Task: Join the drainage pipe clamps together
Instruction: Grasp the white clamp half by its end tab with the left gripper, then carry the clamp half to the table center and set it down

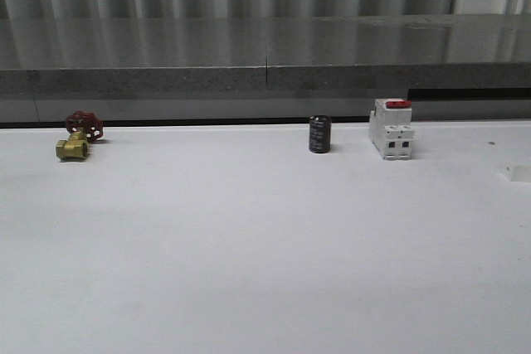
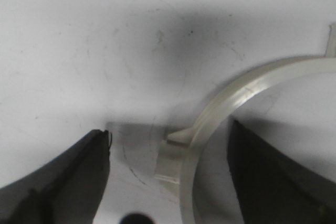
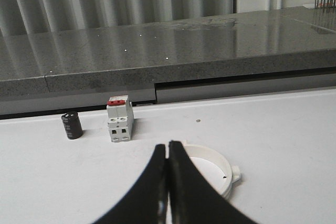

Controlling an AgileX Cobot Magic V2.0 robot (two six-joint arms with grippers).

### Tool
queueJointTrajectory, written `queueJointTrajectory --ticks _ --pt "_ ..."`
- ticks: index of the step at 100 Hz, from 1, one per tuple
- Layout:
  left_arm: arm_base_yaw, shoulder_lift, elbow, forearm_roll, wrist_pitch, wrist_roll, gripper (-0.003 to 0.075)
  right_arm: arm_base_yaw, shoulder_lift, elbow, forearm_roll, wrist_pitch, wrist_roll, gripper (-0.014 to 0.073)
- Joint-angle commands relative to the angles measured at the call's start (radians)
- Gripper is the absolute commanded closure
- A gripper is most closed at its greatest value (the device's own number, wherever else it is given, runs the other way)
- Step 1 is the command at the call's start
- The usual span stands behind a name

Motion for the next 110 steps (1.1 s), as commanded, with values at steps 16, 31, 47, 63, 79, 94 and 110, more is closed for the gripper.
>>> queueJointTrajectory --ticks 16,31,47,63,79,94,110 --pt "0.001 -0.05 -0.027 -0.006 -0.021 0.0 0.0573 -0.005 -0.019 -0.019 -0.001 -0.082 -0.004 0.0661" --pt "0.001 -0.05 -0.027 -0.006 0.009 0.0 0.0731 -0.005 -0.019 -0.019 -0.001 -0.082 -0.004 0.0661" --pt "-0.002 -0.072 -0.027 -0.07 0.044 0.0 0.0741 -0.005 -0.019 -0.019 -0.001 -0.082 -0.004 0.0661" --pt "-0.032 -0.121 -0.027 -0.145 0.113 0.0 0.0741 -0.005 -0.019 -0.019 -0.001 -0.082 -0.004 0.0661" --pt "-0.114 -0.185 -0.027 -0.213 0.169 -0.012 0.0741 -0.005 -0.019 -0.019 -0.001 -0.082 -0.004 0.0661" --pt "-0.245 -0.243 -0.027 -0.215 0.173 -0.109 0.0741 -0.005 -0.019 -0.019 -0.001 -0.082 -0.004 0.0661" --pt "-0.422 -0.248 -0.027 -0.212 0.164 -0.193 0.0741 -0.005 -0.019 -0.019 -0.001 -0.082 -0.004 0.0661"
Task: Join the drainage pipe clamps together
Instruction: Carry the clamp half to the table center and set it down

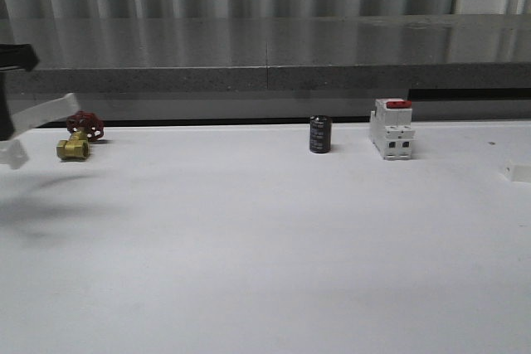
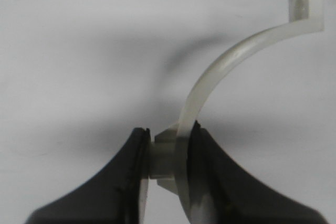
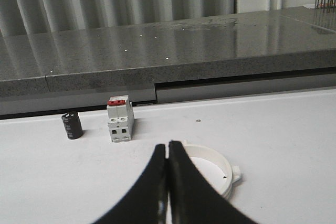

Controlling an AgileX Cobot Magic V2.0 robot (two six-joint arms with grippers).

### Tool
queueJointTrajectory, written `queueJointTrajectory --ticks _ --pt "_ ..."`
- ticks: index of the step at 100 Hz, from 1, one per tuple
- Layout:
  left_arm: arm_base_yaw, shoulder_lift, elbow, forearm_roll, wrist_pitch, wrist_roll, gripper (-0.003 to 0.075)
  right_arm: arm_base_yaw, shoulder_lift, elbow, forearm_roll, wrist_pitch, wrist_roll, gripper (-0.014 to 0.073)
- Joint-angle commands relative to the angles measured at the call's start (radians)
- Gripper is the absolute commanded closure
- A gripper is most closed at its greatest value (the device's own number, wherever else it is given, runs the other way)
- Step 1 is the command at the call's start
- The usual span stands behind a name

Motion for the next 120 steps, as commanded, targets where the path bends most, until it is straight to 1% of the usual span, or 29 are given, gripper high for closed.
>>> queueJointTrajectory --ticks 1,11,18,32,44,65,120 --pt "-0.09 -0.054 -0.026 -0.02 -0.02 -0.06 0.0741 -0.005 -0.019 -0.019 -0.001 -0.082 -0.004 0.0661" --pt "-0.198 -0.041 -0.026 -0.016 -0.056 -0.116 0.0741 -0.005 -0.019 -0.019 -0.001 -0.082 -0.004 0.0661" --pt "-0.255 -0.027 -0.026 0.011 -0.088 -0.173 0.0741 -0.005 -0.019 -0.019 -0.001 -0.082 -0.004 0.0661" --pt "-0.337 0.007 -0.039 0.114 -0.089 -0.292 0.0741 -0.005 -0.019 -0.019 -0.001 -0.082 -0.004 0.0661" --pt "-0.382 0.036 -0.063 0.206 -0.082 -0.387 0.0741 -0.005 -0.019 -0.019 -0.001 -0.082 -0.004 0.0661" --pt "-0.399 0.087 -0.098 0.206 -0.079 -0.424 0.0741 -0.005 -0.019 -0.019 -0.001 -0.082 -0.004 0.0661" --pt "-0.399 0.139 -0.098 0.206 -0.072 -0.424 0.0738 -0.005 -0.019 -0.019 -0.001 -0.082 -0.004 0.0661"
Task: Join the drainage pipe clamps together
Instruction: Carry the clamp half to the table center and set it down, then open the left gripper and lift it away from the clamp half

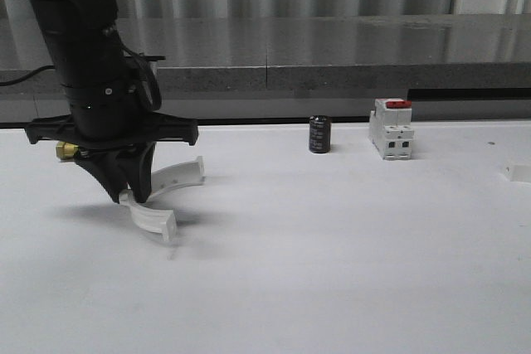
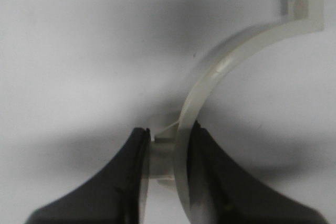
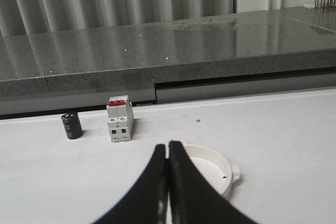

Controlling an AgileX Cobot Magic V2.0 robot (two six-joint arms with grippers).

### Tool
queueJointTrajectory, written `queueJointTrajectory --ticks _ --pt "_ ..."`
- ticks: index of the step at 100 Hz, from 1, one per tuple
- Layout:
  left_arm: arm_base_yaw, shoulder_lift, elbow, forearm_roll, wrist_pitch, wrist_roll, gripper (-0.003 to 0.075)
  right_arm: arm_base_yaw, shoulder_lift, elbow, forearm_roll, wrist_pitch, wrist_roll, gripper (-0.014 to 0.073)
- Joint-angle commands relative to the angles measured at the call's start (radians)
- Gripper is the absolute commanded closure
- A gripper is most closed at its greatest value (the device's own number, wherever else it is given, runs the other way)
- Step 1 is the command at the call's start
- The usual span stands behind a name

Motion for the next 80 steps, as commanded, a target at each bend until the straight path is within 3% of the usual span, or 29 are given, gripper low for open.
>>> queueJointTrajectory --ticks 1,14,41,49,80 --pt "-0.007 -0.052 -0.028 0.0 -0.012 -0.014 0.0736 -0.005 -0.019 -0.019 -0.001 -0.082 -0.004 0.0661" --pt "-0.007 -0.052 -0.028 0.0 -0.012 -0.014 0.0648 -0.005 -0.019 -0.019 -0.001 -0.082 -0.004 0.0661" --pt "-0.007 -0.048 -0.028 0.004 -0.005 -0.007 0.0324 -0.005 -0.019 -0.019 -0.001 -0.082 -0.004 0.0661" --pt "-0.007 -0.048 -0.028 0.018 -0.005 -0.005 0.0295 -0.005 -0.019 -0.019 -0.001 -0.082 -0.004 0.0661" --pt "-0.006 -0.137 -0.028 0.047 -0.041 -0.003 0.03 -0.005 -0.019 -0.019 -0.001 -0.082 -0.004 0.0661"
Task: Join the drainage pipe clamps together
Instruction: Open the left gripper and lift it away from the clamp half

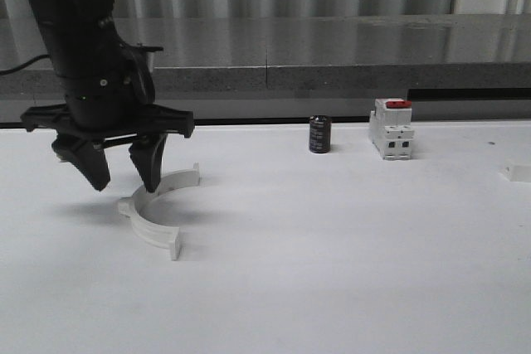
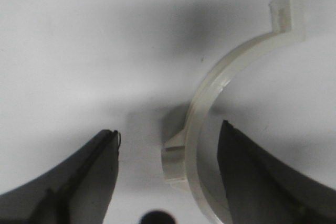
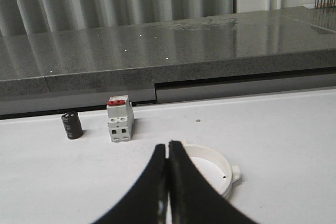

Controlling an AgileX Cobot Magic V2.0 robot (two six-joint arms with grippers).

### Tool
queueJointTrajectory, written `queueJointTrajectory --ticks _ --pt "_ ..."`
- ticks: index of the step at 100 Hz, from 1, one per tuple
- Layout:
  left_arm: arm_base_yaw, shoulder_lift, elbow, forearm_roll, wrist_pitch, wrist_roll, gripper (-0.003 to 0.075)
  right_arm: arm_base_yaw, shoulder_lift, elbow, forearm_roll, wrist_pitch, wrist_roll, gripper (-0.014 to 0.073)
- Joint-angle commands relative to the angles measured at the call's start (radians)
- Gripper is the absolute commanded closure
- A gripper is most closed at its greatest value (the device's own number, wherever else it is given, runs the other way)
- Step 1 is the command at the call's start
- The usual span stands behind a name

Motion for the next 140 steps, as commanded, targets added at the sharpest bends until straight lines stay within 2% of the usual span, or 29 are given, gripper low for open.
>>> queueJointTrajectory --ticks 1,26,47,59,71,92,128,135,140 --pt "-0.006 -0.118 -0.028 0.008 -0.039 -0.003 0.03 -0.005 -0.019 -0.019 -0.001 -0.082 -0.004 0.0661" --pt "0.012 -0.329 0.008 0.102 -0.08 0.0 0.03 -0.005 -0.019 -0.019 -0.001 -0.082 -0.004 0.0661" --pt "0.137 -0.536 0.143 0.097 -0.151 0.048 0.03 -0.005 -0.019 -0.019 -0.001 -0.082 -0.004 0.0661" --pt "0.227 -0.662 0.254 0.093 -0.173 0.08 0.03 -0.005 -0.019 -0.019 -0.001 -0.082 -0.004 0.0661" --pt "0.274 -0.811 0.377 0.089 -0.211 0.08 0.03 -0.005 -0.019 -0.019 -0.001 -0.082 -0.004 0.0661" --pt "0.273 -1.093 0.611 0.065 -0.286 0.08 0.03 -0.005 -0.019 -0.019 -0.001 -0.082 -0.004 0.0661" --pt "0.273 -1.506 0.878 0.067 -0.259 0.08 0.0302 -0.005 -0.019 -0.019 -0.001 -0.085 -0.004 0.0661" --pt "0.273 -1.556 0.906 0.067 -0.259 0.08 0.033 -0.005 -0.019 -0.019 -0.001 -0.087 -0.004 0.0661" --pt "0.273 -1.583 0.922 0.067 -0.257 0.08 0.0386 -0.005 -0.019 -0.019 -0.001 -0.087 -0.004 0.0661"
